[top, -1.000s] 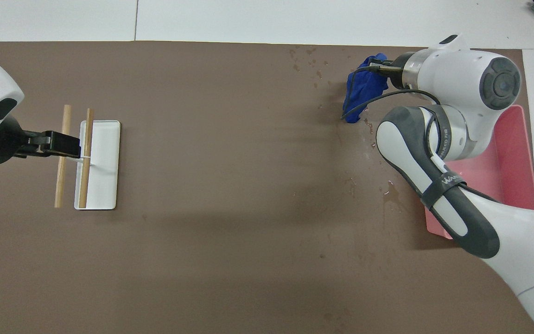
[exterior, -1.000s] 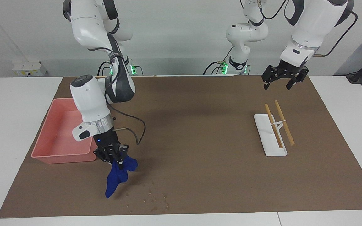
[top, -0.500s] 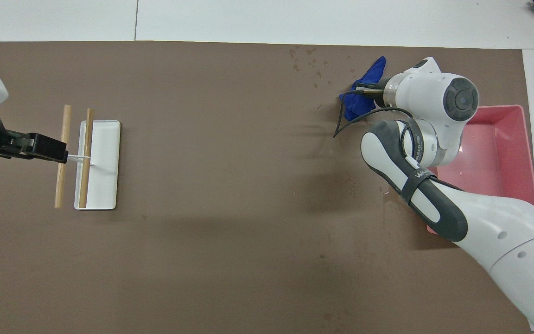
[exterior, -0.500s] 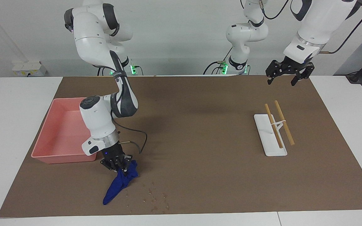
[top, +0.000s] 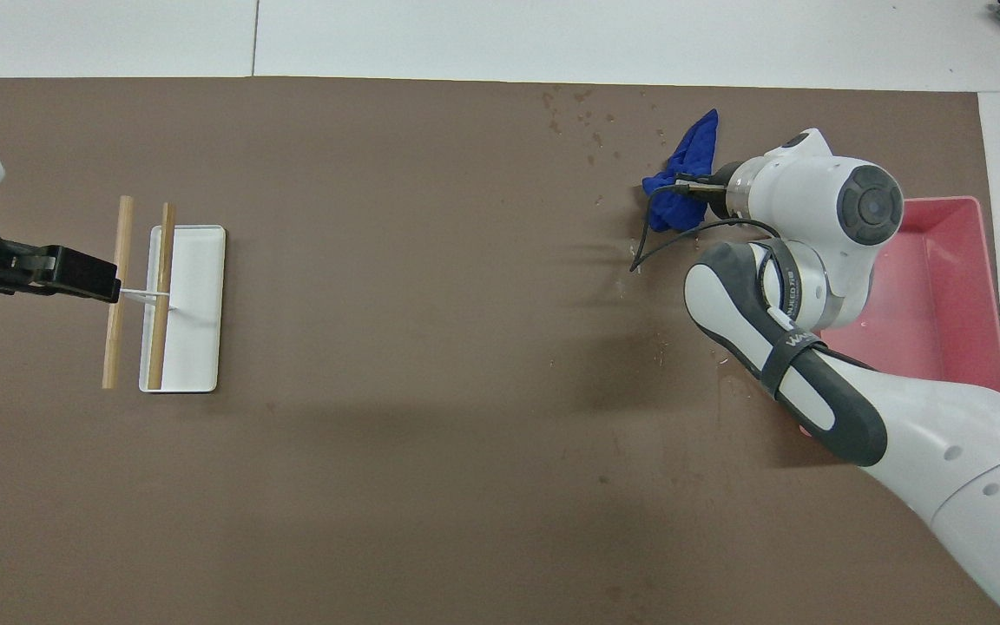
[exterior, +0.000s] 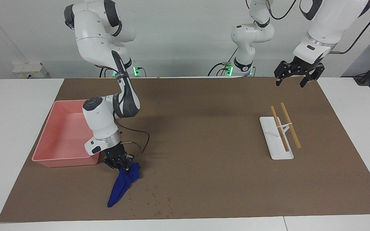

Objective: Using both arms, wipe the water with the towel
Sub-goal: 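Wipe the cloth across the water droplets toward the robot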

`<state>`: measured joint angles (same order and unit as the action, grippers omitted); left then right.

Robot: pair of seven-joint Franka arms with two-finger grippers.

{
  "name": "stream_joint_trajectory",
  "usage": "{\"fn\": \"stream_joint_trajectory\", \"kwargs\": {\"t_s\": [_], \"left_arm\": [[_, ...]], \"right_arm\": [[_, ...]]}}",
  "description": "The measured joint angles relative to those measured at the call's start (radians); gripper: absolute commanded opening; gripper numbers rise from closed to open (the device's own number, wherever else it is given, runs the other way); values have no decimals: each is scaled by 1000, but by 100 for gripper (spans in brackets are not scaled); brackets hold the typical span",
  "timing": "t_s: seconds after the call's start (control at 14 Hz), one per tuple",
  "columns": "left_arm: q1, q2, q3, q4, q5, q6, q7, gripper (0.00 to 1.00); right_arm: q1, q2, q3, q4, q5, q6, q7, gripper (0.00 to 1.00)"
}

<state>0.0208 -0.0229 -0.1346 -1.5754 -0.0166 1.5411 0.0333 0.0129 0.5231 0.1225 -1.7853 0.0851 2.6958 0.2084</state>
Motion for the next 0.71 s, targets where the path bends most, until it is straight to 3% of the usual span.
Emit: {"fn": "stream_joint_trajectory", "kwargs": {"t_s": [0.43,0.71], "left_arm": [[0,0,-1,-2,0,-1,0,100],[0,0,-1,-2,0,-1,0,100]], "right_arm": [[-56,-88,-2,-62,0,-297,18,0],[-71,-162,-2,-158,0,-353,19,0]]}}
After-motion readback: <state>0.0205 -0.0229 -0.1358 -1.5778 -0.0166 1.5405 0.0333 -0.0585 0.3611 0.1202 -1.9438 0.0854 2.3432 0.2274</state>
